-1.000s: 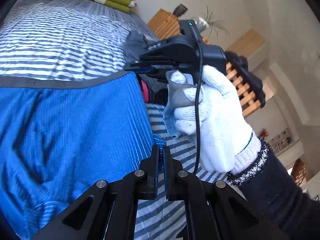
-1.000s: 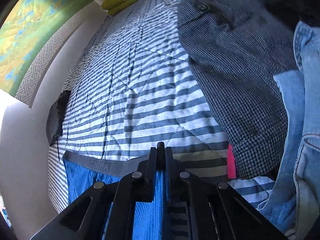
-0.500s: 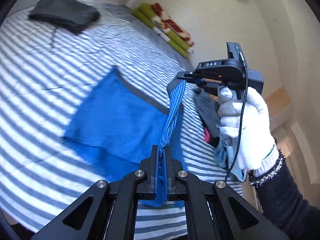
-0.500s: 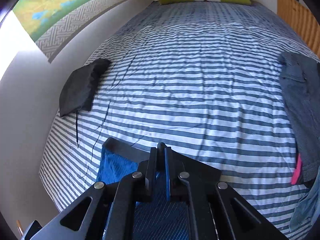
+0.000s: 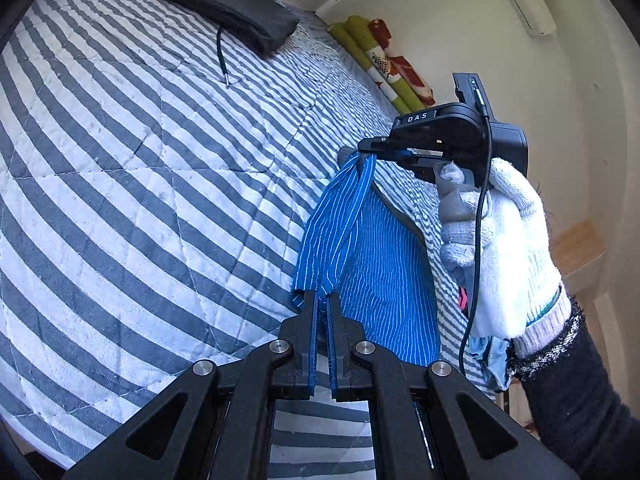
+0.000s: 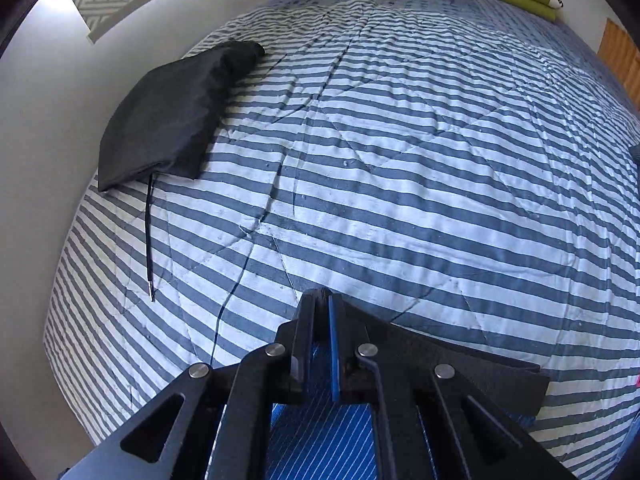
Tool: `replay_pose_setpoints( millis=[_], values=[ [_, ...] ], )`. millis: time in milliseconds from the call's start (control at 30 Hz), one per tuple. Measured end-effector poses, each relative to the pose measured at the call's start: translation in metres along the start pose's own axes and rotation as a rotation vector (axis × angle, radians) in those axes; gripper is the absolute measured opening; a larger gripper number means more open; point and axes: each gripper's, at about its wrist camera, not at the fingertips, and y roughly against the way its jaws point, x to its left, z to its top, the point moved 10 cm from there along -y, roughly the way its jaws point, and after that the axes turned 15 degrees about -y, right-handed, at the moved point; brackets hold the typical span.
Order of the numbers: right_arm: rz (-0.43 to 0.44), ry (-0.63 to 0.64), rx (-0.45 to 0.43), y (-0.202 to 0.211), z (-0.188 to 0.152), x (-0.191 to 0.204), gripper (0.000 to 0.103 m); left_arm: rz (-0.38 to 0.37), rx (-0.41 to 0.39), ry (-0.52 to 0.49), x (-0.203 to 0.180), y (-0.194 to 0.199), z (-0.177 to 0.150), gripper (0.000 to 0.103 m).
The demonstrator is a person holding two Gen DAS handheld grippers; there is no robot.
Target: Fold small clothes
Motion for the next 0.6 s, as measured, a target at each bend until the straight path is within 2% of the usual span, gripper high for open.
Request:
replay_pose_setpoints(
  millis=[100,167,200,233,267,300,367,467,600],
  values=[
    [0.014,0.018,0.025,-0.009,-0.003,0.006,0.006,0.025,0.010,-0.022,0.000,0.002,-0.004,0.004],
    [0.032,0.034,0.029,-0.009,-0.003,0.008,0.012,0.050,0.020,-0.035,0.002,0.004,-0.005,0.004],
    [0.050,0.032,0.023,-0.006,0.000,0.007,0.015,0.061,0.028,-0.033,0.003,0.008,-0.007,0.016],
    [0.087,0.019,0.013,0.001,0.004,0.005,0.023,0.068,0.024,-0.027,0.005,0.012,-0.006,0.036],
    [0.123,-0.001,0.004,0.011,0.008,0.000,0.031,0.082,0.005,-0.023,0.007,0.016,-0.001,0.044],
    [0.151,-0.022,-0.008,0.021,0.012,-0.006,0.034,0.103,-0.015,-0.024,0.008,0.022,0.003,0.052],
    [0.197,-0.047,-0.035,0.044,0.018,-0.025,0.036,0.118,-0.035,-0.045,0.003,0.028,0.014,0.053],
    [0.202,-0.100,-0.077,0.072,0.020,-0.069,0.036,0.124,-0.032,-0.103,-0.011,0.027,0.035,0.054],
    [0.195,-0.221,-0.072,0.086,0.003,-0.141,0.037,0.122,0.009,-0.202,-0.037,-0.002,0.070,0.065]
  ],
)
